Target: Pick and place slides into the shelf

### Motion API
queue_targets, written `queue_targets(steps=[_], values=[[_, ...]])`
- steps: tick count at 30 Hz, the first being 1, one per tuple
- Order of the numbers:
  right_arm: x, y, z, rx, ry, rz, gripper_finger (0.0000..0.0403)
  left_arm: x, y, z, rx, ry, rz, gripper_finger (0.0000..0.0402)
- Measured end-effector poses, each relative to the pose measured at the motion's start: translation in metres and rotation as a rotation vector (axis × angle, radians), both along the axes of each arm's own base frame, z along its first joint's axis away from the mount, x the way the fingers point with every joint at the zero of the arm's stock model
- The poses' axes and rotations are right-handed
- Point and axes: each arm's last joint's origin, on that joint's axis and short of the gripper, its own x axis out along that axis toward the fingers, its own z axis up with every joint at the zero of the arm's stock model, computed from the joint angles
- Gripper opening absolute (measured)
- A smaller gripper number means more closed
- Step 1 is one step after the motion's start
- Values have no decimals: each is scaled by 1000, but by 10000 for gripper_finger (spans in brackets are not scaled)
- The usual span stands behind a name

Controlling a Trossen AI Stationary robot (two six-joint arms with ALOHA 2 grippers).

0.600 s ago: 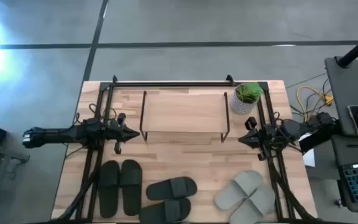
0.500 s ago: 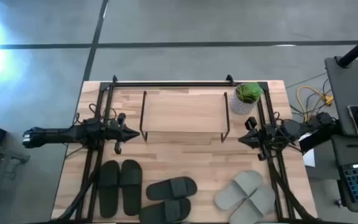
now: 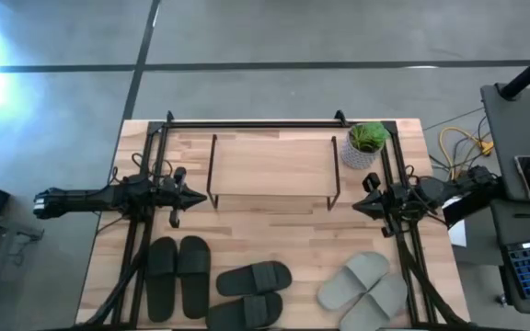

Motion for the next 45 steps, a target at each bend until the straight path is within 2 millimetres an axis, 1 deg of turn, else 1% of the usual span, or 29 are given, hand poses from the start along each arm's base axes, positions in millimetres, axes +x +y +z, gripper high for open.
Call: queue_targets(steps=[30, 33, 34, 36, 38, 40, 42, 44, 45], values=[[0, 0, 0, 0, 0, 0, 11, 0, 0, 0, 0, 0, 0, 0], [0, 0, 0, -22, -4, -5, 11, 0, 0, 0, 0, 0, 0, 0], [0, 0, 0, 33, 4, 12, 11, 0, 0, 0, 0, 0, -1, 0], [-1, 0, 3, 241, 15, 73, 11, 0, 0, 0, 0, 0, 0, 0], [1, 1, 4, 402, 44, 120, 11, 0, 0, 0, 0, 0, 0, 0], [3, 4, 2, 547, 104, 231, 11, 0, 0, 0, 0, -1, 1, 0], [5, 7, 6, 618, 115, 330, 11, 0, 0, 0, 0, 1, 0, 0], [8, 8, 10, 668, 95, 352, 11, 0, 0, 0, 0, 0, 1, 0], [8, 8, 14, 714, 57, 356, 11, 0, 0, 0, 0, -1, 0, 0]])
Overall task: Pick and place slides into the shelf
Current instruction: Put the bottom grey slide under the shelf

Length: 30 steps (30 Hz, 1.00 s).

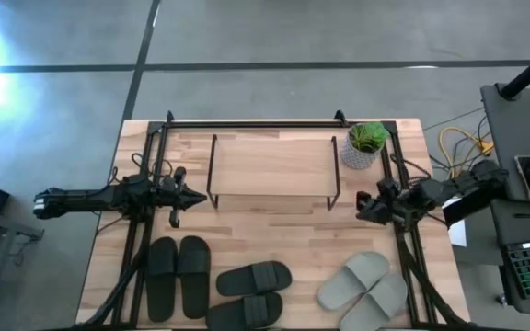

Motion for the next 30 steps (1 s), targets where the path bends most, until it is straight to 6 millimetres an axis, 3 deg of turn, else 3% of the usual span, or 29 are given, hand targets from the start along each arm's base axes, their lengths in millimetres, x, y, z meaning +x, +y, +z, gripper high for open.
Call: queue_targets(steps=[4, 7, 12, 18, 20, 25, 30], values=[[-4, -5, 20, 211, -175, -63, 11, 0, 0, 0, 0, 3, 0, 0], [-9, -9, 29, 249, -284, -148, 11, 0, 0, 0, 0, 5, 0, 0], [-17, -16, 38, 200, -410, -356, 11, 0, 0, 0, 0, 4, 0, 0], [-15, -21, 50, 83, -358, -675, 11, 0, 0, -1, 0, 7, -1, 0], [-7, -19, 58, 18, -311, -718, 11, 0, 0, -1, 0, 6, -1, 0], [27, -12, 85, 58, -119, -874, 11, 0, 0, -1, 0, 6, -1, 0], [82, 10, 103, 3, 39, -777, 11, 0, 0, -1, -1, 7, -1, 0]])
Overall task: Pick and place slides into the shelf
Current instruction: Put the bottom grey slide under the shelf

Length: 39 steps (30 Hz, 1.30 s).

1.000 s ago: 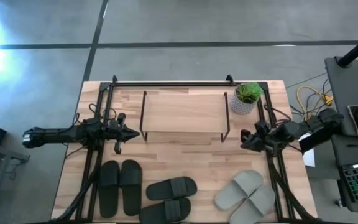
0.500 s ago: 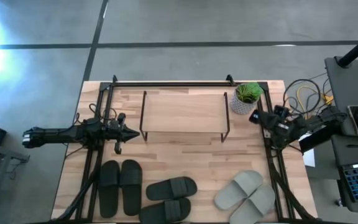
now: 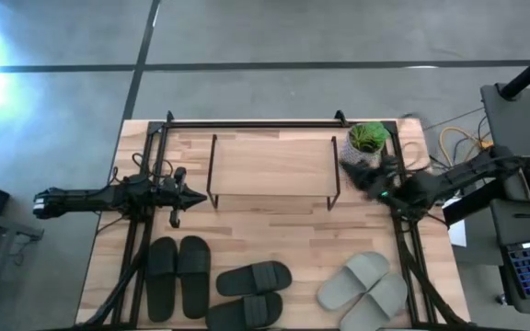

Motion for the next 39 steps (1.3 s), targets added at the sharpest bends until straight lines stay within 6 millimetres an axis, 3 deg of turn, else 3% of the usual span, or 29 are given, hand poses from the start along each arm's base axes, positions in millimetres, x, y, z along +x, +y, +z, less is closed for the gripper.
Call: queue_targets(steps=[4, 9, 15, 20, 25, 31, 36, 39], values=[[40, 15, 3, 120, 245, 48, 16, 0, 0, 0, 0, -1, 0, 0], [73, 33, -1, 256, 801, 124, 55, 0, 0, 0, 0, -1, 0, 0], [97, 63, 33, 179, 1178, 138, 123, 0, 0, 0, 0, -1, 0, 0], [98, 95, 52, 196, 1474, 141, 163, 0, 0, 0, 0, 0, 0, 0], [102, 143, 46, 272, 1625, 244, 180, 0, 0, 0, 0, -1, 0, 0], [98, 199, 23, 471, 1750, 310, 180, 0, 0, -1, 0, 8, 0, 0], [74, 248, -5, 662, 1982, 352, 180, 0, 0, -1, 0, 7, 0, 0], [59, 270, -25, 773, 2075, 244, 180, 0, 0, 0, 0, 4, 0, 0]])
